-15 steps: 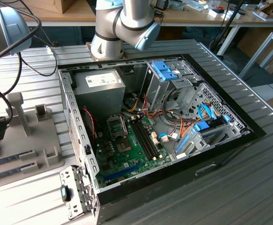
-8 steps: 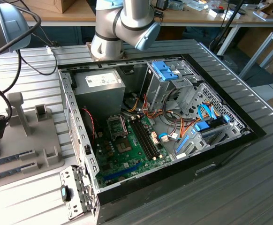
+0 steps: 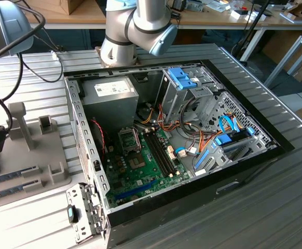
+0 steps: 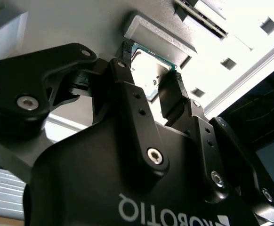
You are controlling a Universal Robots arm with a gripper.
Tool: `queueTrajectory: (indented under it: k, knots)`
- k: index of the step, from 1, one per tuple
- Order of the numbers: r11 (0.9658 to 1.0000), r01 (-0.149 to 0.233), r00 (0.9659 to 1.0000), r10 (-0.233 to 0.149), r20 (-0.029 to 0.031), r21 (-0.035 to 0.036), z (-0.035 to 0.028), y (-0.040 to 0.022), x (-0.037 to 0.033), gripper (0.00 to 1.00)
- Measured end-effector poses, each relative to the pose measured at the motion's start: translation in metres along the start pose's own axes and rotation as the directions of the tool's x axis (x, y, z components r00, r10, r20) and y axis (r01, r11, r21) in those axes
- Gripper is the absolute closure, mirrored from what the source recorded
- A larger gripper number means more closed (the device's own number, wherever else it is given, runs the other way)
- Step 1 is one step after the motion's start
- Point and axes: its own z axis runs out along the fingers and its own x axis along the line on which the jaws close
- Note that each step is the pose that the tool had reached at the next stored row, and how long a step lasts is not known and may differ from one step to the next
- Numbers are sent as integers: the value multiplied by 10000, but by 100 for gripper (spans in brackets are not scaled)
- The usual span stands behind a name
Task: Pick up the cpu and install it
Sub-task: 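Pick up the cpu and move it towards the insertion slot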
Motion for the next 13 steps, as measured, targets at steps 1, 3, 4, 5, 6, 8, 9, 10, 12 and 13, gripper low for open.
queueTrajectory:
  k: [1, 3, 4, 5, 6, 8, 9, 10, 12, 13]
  knots:
    - [10000, 0, 10000, 0, 1, 0, -4, 0, 0, 53]
    - [10000, 0, 10000, 0, 1, -1, -10, 0, 0, 53]
    - [10000, 0, 10000, 0, 0, 0, -14, 0, 1, 53]
    - [10000, 0, 10000, 0, 1, 0, -16, 1, 1, 53]
    - [10000, 0, 10000, 0, 1, -1, -19, 1, 1, 53]
    - [10000, 0, 10000, 0, 0, 0, -27, 1, 1, 53]
    - [10000, 0, 10000, 0, 1, -1, -29, 1, 1, 53]
    - [10000, 0, 10000, 0, 1, -1, -32, 1, 1, 53]
    - [10000, 0, 10000, 0, -1, 0, -43, 1, 2, 53]
    - [10000, 0, 10000, 0, -1, -1, -50, 2, 3, 53]
